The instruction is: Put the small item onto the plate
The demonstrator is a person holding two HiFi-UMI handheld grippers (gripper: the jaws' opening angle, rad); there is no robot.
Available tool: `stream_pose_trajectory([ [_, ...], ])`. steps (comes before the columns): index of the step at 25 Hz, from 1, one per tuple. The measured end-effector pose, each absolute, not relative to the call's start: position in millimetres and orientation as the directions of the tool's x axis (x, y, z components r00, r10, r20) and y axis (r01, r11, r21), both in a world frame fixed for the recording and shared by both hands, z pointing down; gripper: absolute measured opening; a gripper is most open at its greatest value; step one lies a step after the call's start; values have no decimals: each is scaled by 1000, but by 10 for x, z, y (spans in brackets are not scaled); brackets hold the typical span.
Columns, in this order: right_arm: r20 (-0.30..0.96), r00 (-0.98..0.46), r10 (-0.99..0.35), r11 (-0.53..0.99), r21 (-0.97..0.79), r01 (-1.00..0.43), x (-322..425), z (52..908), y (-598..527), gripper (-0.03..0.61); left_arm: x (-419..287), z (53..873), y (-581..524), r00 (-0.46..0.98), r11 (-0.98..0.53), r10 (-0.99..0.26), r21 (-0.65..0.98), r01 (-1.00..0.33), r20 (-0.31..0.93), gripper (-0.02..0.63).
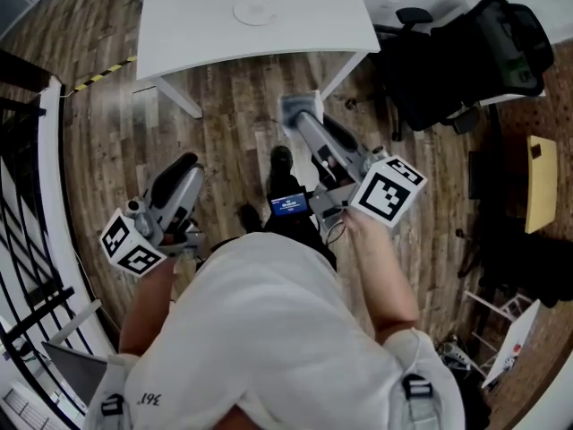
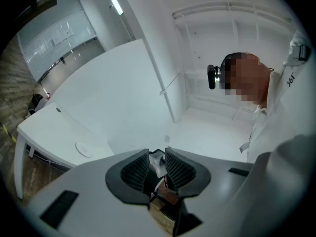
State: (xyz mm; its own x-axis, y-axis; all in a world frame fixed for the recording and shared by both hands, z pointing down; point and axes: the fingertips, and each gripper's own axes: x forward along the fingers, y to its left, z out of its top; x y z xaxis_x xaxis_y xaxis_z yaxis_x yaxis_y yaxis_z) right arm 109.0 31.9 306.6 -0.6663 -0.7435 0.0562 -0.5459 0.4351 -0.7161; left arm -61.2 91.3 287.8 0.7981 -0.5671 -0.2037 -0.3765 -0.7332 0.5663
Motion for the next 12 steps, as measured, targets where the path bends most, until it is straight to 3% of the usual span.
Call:
stream_pose_trajectory([
  [6, 84, -711, -698, 430, -745, -510, 1205, 3328, -500, 100, -455, 2976, 106, 747, -687, -647, 542, -484, -153, 103],
  [12, 111, -770, -628, 464, -741, -485, 1370, 3402, -1352, 100, -87, 3027, -703, 727, -654, -675, 561, -507, -130, 103],
])
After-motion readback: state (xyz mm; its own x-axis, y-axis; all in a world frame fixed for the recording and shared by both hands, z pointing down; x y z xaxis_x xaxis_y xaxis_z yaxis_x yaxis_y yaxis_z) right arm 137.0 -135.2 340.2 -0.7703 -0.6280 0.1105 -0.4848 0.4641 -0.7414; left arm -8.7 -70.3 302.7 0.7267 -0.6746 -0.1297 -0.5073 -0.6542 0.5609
